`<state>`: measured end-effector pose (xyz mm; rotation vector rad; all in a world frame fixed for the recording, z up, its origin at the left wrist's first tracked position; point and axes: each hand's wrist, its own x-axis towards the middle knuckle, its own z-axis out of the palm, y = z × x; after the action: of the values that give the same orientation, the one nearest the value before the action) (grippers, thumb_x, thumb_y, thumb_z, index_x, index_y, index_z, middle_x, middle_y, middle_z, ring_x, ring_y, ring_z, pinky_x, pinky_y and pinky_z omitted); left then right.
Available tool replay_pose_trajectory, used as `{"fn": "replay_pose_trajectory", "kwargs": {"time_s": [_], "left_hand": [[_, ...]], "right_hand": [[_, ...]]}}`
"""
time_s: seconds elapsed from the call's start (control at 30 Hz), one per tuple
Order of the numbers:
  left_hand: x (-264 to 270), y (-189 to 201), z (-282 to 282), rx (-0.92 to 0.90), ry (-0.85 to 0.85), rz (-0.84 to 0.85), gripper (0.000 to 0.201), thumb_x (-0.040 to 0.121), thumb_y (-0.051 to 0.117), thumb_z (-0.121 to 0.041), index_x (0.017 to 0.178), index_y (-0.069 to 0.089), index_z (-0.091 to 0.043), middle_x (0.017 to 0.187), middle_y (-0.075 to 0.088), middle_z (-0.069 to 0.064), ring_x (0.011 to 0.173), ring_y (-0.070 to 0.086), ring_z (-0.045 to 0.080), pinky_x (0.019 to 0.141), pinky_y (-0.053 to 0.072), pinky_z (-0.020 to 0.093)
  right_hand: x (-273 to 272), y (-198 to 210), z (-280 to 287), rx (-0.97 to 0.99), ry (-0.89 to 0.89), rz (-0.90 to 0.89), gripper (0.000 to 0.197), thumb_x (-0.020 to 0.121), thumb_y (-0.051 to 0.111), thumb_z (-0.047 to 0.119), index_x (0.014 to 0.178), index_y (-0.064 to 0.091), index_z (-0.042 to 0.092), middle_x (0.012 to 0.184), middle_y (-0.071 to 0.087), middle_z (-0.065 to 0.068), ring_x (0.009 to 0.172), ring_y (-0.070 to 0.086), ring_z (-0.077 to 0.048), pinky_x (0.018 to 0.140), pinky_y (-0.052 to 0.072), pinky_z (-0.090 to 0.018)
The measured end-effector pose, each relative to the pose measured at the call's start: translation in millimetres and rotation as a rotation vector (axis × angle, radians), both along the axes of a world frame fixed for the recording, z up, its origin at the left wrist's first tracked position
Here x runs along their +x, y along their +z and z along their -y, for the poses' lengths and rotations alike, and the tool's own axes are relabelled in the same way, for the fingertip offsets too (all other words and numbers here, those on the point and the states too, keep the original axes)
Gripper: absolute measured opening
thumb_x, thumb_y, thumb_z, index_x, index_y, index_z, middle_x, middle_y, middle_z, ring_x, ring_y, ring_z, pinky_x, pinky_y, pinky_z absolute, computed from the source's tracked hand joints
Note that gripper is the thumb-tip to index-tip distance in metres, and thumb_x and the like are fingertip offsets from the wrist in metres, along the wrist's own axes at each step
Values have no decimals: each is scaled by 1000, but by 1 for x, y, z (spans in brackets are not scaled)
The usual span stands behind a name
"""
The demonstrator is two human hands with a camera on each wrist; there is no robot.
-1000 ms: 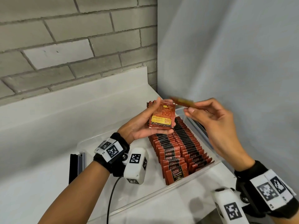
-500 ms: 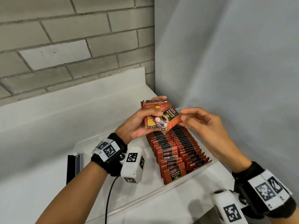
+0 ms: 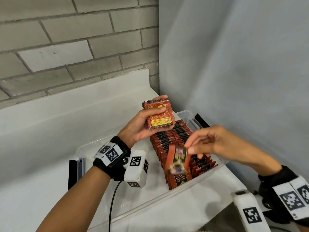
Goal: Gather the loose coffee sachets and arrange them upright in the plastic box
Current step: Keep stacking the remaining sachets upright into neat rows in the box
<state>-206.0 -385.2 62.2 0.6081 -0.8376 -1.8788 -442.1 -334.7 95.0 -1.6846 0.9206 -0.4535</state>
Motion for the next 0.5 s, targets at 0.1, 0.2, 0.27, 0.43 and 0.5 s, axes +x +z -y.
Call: {"fn": "replay_pose_trajectory", "kwargs": {"time_s": [0.1, 0.2, 0.27, 0.43, 0.5], "left_hand": [[-1, 1, 0, -3, -2, 11, 67, 52, 91, -12, 113, 67, -23, 99, 67, 12, 88, 69, 29, 69, 58, 40], [-1, 1, -1, -6, -1, 15, 66, 50, 92, -12, 111, 69, -23, 99, 67, 13, 88, 69, 29, 70, 59, 40], [-1, 0, -1, -4, 0, 13, 66, 50, 92, -13, 111, 70, -23, 99, 67, 13, 88, 69, 29, 70, 59, 40], [-1, -1, 0, 5, 4, 21, 65, 46, 94, -17, 106, 73, -25, 98, 70, 12, 88, 70, 27, 68, 59, 40], [-1, -2, 1, 13, 1, 16, 66, 46, 94, -18, 108, 72, -25, 99, 70, 13, 89, 70, 27, 68, 58, 40]], "right_hand": [[2, 0, -5, -96, 216, -229, 10, 81, 73, 18, 91, 74, 18, 83, 73, 7, 70, 66, -7, 69, 49, -15], [7, -6, -8, -145, 277, -346, 9, 83, 73, 19, 91, 76, 22, 82, 73, 13, 74, 67, -3, 73, 50, -14], [11, -11, -10, -174, 291, -388, 10, 83, 73, 18, 91, 76, 22, 79, 71, 19, 77, 65, 3, 73, 47, -11], [17, -17, -11, -295, 305, -470, 10, 82, 73, 21, 91, 76, 24, 69, 60, 27, 75, 54, 10, 67, 39, -6], [16, -18, -10, -317, 314, -484, 9, 82, 74, 22, 89, 75, 26, 72, 59, 30, 81, 54, 8, 69, 38, -5]]}}
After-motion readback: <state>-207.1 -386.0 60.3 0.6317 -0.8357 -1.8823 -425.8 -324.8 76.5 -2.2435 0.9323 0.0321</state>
